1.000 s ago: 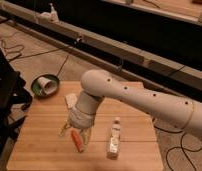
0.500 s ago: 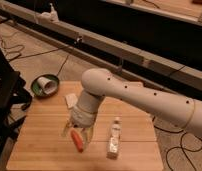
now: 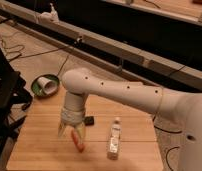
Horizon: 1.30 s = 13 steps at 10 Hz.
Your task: Drag the pepper across the table
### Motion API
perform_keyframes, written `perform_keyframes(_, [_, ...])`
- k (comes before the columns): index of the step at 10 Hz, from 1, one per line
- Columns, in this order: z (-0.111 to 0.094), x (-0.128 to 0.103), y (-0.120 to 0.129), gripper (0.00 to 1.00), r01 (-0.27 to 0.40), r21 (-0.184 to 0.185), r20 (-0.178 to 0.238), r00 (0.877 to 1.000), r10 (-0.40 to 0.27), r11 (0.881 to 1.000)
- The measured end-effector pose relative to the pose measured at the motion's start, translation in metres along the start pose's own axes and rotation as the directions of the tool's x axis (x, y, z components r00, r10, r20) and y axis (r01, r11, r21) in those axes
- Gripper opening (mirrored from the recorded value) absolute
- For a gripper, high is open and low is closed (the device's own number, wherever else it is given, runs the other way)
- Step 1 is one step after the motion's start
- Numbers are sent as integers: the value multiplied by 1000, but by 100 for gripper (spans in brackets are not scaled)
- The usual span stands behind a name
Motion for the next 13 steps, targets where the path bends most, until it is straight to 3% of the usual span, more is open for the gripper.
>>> perform_keyframes(5, [32,57,-16,65,-8,-27,-31,999,7,1000])
perform_keyframes(10, [64,102,1,65,-35,-23,35,999,36,999])
perform_keyframes(13, [68,108,6,65,-40,-16,48,998,41,999])
